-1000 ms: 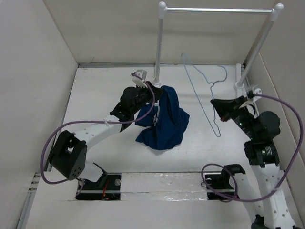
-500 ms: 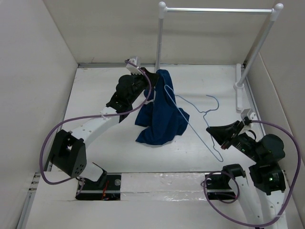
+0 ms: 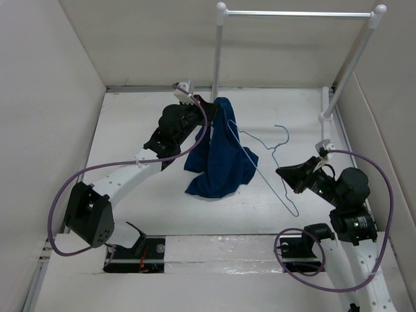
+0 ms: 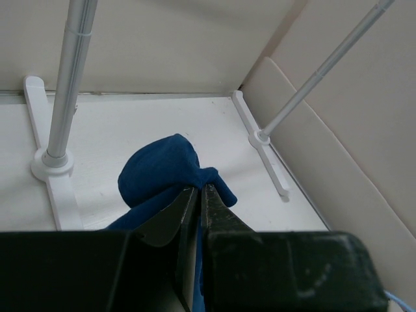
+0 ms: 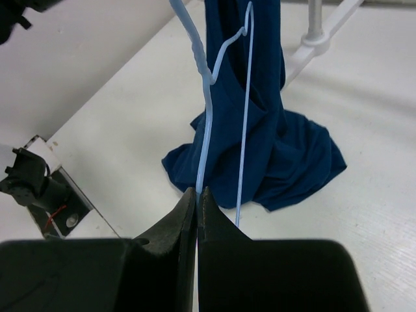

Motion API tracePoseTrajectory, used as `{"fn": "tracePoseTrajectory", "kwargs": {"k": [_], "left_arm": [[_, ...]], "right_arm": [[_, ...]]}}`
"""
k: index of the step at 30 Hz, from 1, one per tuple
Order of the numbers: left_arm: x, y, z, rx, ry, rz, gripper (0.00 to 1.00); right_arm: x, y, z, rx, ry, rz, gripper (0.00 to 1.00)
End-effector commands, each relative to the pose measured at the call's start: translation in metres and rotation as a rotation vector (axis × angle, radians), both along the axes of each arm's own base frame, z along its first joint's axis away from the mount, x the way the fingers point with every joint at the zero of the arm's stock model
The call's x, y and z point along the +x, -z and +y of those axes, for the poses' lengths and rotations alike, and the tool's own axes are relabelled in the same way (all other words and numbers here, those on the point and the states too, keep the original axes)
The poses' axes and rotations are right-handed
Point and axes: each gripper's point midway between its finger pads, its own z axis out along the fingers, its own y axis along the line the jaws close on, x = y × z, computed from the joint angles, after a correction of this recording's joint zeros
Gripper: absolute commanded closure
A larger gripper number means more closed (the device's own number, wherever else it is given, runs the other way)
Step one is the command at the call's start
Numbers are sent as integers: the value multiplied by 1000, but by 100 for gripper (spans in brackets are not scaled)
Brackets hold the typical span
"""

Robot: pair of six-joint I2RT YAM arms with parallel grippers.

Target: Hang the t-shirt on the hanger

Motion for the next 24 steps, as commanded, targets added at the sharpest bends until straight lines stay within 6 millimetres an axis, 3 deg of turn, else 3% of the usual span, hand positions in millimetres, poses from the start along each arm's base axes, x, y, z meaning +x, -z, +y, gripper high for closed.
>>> {"fn": "tracePoseTrajectory", "kwargs": {"k": [1,10,15,20,24], "left_arm": [[-7,-42,9,-35,-21,-109,100],[-7,-37,1,-28,15,-96,100],[-4,-41,2,-21,2,-104,100],[-6,-52,-4,-41,33,-117,100],[-18,-59,-8,-78,90,-130,100]], "right_arm": [[5,-16,7,28,-40,-55,100],[5,-29,13,33,-75,-87,100],[-16,-51,8,24,-71,-120,100],[-23,-56,7,29,-74,-129,100],[-14,-47,8,16,-71,-109,100]]}}
